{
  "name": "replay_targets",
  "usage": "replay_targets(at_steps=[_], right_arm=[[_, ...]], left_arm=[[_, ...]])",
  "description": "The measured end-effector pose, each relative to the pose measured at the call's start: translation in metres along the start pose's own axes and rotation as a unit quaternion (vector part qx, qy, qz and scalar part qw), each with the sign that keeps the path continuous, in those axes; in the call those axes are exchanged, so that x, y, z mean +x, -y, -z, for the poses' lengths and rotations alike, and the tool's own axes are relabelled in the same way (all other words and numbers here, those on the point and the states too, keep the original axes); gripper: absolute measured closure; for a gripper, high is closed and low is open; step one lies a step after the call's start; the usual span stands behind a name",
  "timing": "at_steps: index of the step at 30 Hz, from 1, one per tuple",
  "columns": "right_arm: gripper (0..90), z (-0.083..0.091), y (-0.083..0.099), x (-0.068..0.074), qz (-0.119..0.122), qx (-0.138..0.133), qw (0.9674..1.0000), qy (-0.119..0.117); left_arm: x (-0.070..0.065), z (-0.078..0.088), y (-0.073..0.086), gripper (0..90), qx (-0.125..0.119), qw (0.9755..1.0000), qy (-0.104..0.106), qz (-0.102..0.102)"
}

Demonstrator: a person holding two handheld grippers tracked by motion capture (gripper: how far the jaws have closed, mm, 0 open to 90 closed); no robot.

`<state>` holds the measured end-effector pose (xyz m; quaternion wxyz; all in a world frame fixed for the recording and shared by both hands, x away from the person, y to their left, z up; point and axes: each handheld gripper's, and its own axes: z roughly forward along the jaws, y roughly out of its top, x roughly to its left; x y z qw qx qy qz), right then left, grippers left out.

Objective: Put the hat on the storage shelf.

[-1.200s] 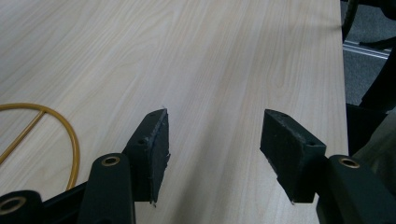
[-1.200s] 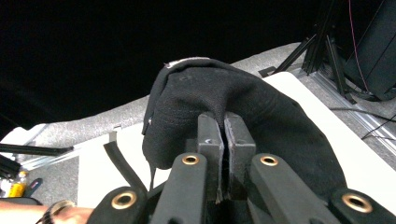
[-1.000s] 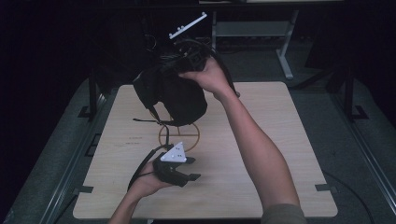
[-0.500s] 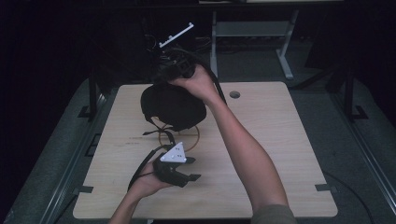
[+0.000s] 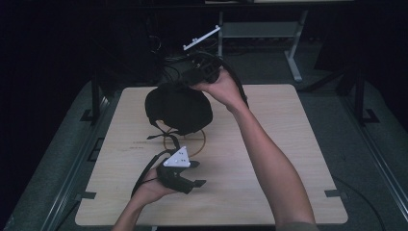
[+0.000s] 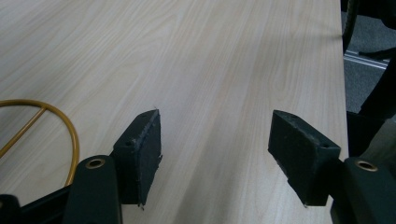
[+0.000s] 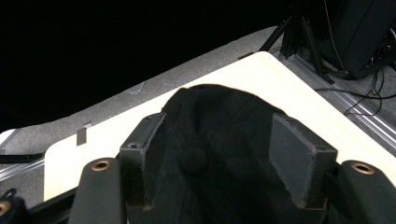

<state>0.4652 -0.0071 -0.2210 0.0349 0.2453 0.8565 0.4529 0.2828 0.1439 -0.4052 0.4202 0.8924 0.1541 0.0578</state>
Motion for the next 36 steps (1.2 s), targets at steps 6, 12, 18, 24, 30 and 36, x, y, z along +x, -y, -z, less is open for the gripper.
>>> replay_targets(at_steps=[6,12,18,24,30,36], right_arm=[[34.1,0.013,0.010,-0.001,-0.005,-0.002,1.0000,-0.004],[32.7,0.025,0.021,-0.003,-0.009,0.000,1.0000,-0.003],[30.7,0.040,0.033,-0.005,-0.015,-0.008,0.9999,0.001],[29.2,0.056,0.044,-0.007,-0.021,-0.016,0.9996,0.003],[28.5,0.066,0.056,-0.009,-0.019,-0.015,0.9997,0.004],[27.4,0.076,0.067,-0.011,-0.024,-0.013,0.9996,0.008]], left_arm=[[0.000,-0.002,0.000,30.6,0.000,1.0000,-0.005,0.002],[0.000,0.000,0.001,29.9,-0.008,0.9999,-0.003,0.013],[0.001,0.001,0.002,29.3,-0.011,0.9997,-0.007,0.019],[0.002,0.003,0.004,28.8,-0.015,0.9994,-0.007,0.029],[0.004,0.003,0.005,28.4,-0.011,0.9994,-0.010,0.030],[0.005,0.003,0.005,28.4,-0.014,0.9995,-0.011,0.025]])
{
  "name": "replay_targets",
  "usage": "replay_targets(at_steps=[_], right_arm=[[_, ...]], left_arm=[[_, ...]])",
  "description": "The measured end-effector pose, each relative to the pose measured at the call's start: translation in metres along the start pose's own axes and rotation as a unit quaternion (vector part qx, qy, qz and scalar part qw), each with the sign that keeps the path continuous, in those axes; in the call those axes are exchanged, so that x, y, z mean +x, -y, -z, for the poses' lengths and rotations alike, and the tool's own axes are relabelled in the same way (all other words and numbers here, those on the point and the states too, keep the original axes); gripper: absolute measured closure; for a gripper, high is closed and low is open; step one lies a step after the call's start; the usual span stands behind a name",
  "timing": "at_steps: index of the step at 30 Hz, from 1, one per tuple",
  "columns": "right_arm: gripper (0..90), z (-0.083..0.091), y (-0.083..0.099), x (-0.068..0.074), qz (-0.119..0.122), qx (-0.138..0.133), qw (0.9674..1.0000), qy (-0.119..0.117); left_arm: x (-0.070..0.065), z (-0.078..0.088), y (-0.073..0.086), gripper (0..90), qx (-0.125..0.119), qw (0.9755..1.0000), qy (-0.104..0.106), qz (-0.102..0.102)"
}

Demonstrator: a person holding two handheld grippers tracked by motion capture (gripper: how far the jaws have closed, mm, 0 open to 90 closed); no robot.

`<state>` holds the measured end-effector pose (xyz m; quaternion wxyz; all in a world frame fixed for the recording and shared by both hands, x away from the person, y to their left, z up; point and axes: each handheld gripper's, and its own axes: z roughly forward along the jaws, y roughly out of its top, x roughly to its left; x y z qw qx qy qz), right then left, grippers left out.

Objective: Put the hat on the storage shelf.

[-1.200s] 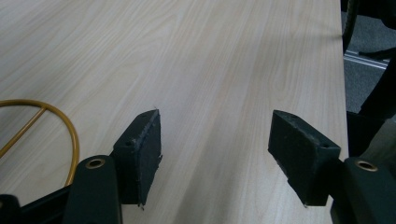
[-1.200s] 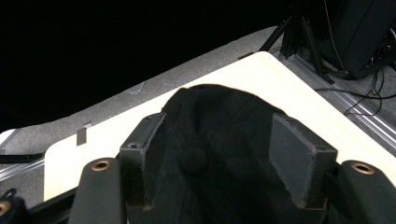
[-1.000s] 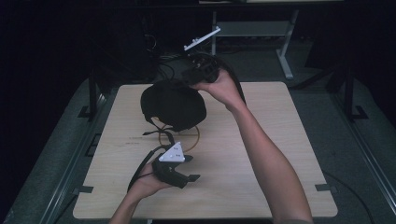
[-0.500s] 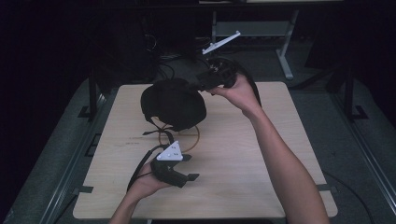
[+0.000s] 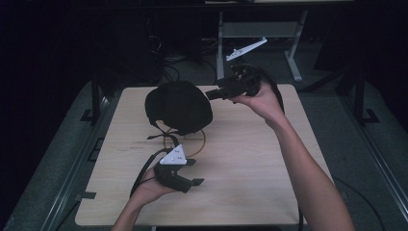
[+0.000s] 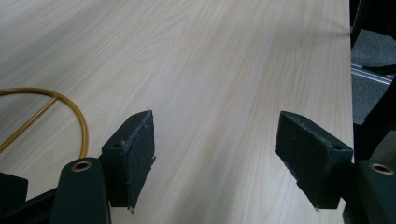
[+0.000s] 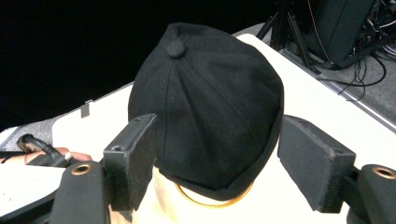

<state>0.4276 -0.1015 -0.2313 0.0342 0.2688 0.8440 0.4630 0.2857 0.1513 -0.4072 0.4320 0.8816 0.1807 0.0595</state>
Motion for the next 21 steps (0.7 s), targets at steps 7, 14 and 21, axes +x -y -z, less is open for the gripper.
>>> replay_targets(at_steps=[7,14,21], right_arm=[[25.6,0.011,0.014,-0.003,-0.002,0.004,1.0000,0.006],[24.4,0.023,0.029,-0.007,-0.012,-0.006,0.9999,0.010],[24.2,0.028,0.045,-0.010,-0.017,-0.013,0.9997,0.009]], left_arm=[[0.000,-0.001,0.000,28.4,-0.001,1.0000,0.001,0.002],[-0.001,-0.003,0.000,28.4,0.001,1.0000,0.004,0.003],[-0.001,-0.004,0.001,28.4,0.006,1.0000,0.001,0.000]])
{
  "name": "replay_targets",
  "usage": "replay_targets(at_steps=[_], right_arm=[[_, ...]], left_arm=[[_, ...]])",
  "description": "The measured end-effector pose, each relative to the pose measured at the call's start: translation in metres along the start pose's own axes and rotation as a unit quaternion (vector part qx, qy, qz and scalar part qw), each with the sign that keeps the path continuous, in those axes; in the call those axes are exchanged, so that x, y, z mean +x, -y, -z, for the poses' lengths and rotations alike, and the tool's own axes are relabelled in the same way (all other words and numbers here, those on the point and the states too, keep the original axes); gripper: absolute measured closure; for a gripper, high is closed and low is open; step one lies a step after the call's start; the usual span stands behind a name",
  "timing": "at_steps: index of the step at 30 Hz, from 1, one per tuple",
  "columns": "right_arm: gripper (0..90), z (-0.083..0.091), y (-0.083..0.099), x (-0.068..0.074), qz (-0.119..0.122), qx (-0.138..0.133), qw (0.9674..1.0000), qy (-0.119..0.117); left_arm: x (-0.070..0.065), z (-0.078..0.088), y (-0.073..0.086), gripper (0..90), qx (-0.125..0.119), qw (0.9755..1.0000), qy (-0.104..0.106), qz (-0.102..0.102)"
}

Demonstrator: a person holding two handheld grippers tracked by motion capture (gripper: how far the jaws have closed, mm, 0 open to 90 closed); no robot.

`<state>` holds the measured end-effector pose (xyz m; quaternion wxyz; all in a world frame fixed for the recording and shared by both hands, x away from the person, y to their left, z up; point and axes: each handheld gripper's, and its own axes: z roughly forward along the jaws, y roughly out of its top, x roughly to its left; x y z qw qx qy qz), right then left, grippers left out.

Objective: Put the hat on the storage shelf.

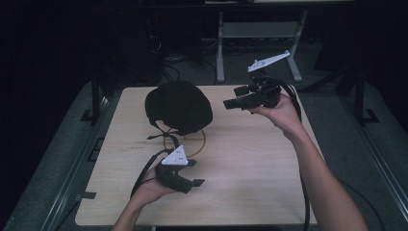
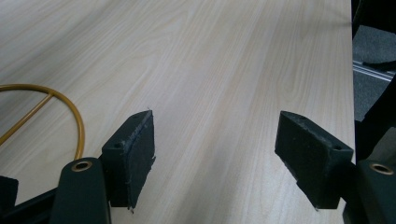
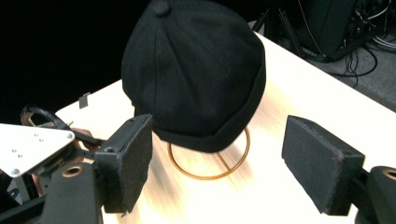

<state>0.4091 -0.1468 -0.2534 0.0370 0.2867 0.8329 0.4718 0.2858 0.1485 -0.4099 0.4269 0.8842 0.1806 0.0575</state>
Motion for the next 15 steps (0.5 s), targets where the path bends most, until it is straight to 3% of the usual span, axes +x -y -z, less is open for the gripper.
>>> replay_targets(at_steps=[15], right_arm=[[23.7,0.011,0.038,-0.009,-0.017,-0.001,0.9998,0.002]], left_arm=[[0.000,0.000,0.000,28.5,0.000,1.0000,0.001,-0.001]])
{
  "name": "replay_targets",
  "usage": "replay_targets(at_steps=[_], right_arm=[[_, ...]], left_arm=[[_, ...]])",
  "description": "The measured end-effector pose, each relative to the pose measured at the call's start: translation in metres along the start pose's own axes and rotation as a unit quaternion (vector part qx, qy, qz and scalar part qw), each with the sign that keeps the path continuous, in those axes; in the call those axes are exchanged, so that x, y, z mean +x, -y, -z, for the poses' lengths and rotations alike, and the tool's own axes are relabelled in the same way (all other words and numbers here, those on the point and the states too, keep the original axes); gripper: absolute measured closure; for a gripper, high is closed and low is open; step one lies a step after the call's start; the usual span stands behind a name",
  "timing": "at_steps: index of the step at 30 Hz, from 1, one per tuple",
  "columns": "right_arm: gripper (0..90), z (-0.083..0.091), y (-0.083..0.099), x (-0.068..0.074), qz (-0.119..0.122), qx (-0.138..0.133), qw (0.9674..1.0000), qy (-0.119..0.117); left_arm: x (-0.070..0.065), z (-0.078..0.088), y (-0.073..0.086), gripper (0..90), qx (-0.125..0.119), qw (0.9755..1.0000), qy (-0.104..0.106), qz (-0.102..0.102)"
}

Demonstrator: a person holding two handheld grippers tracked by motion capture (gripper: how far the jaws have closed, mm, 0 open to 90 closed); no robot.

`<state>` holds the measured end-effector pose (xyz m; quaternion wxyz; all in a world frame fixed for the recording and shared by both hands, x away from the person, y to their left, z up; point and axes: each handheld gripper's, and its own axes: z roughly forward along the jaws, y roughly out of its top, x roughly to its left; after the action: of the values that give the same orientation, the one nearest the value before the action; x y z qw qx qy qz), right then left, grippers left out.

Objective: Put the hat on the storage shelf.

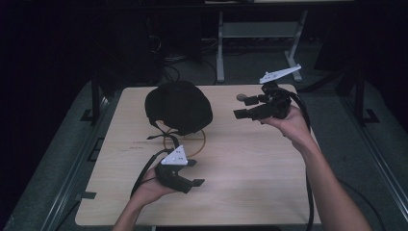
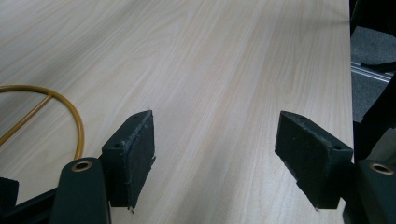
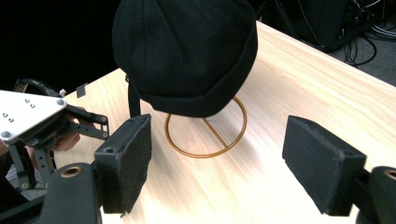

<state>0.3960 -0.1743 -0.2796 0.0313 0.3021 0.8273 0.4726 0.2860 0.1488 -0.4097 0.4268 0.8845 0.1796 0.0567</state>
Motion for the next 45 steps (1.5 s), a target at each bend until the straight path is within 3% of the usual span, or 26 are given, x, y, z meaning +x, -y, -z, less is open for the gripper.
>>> replay_targets(at_steps=[24,45], right_arm=[[23.4,0.023,0.068,-0.017,-0.036,0.000,0.9993,0.008],[22.8,0.030,0.106,-0.020,-0.057,0.006,0.9983,0.009]], left_arm=[[0.000,-0.002,0.002,28.5,0.002,1.0000,0.000,0.002],[0.000,-0.004,0.002,28.4,0.006,1.0000,0.001,0.004]])
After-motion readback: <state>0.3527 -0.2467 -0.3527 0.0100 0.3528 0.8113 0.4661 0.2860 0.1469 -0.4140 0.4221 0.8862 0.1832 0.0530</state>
